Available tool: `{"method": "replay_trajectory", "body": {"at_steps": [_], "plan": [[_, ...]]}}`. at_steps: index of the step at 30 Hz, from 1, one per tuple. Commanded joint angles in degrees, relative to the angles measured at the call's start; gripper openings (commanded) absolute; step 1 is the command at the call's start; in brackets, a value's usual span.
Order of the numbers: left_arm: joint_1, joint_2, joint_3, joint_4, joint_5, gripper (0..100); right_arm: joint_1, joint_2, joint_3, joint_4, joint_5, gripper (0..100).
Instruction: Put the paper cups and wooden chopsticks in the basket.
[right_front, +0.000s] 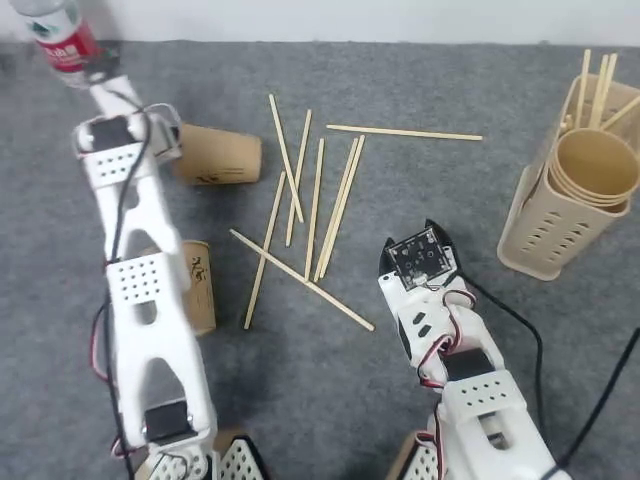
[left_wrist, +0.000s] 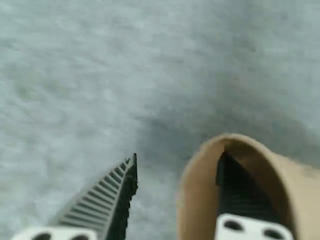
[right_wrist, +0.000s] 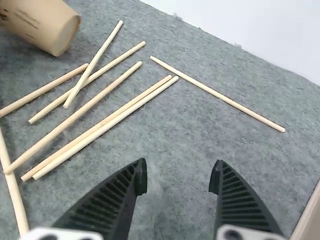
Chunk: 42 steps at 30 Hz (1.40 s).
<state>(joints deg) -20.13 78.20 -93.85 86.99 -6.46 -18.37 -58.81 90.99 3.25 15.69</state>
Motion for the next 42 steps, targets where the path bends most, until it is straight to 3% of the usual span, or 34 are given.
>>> {"method": "replay_trajectory", "body": {"at_steps": [1,10,20,24,32,34,39,42], "plan": [[7.74,-10.37,-2.59,5.45,0.79,25,0.48,-1.01,-0.44,-1.27,0.79,21.3],[20.22,-17.67,-2.51,9.49,0.79,25,0.66,-1.01,-0.44,-1.27,0.88,21.3],[17.93,-17.49,-1.98,9.49,0.79,25,0.66,-1.01,-0.53,-1.27,0.88,21.3],[18.2,-17.32,-1.89,9.32,4.22,25,0.75,-1.01,-0.53,-1.27,0.88,21.3],[20.13,-8.97,-2.33,8.18,5.19,24,0.75,-1.01,-0.53,-1.27,0.88,21.3],[20.04,-8.7,-2.33,7.3,5.19,21,0.75,-1.01,-0.53,-1.27,0.88,21.3],[20.92,-8.79,-2.42,6.95,5.19,0,0.75,-1.01,-0.62,-1.27,0.88,21.3],[21.54,-8.79,-2.42,7.21,5.1,1,0.75,-1.01,-0.62,-1.27,0.88,21.3]]}}
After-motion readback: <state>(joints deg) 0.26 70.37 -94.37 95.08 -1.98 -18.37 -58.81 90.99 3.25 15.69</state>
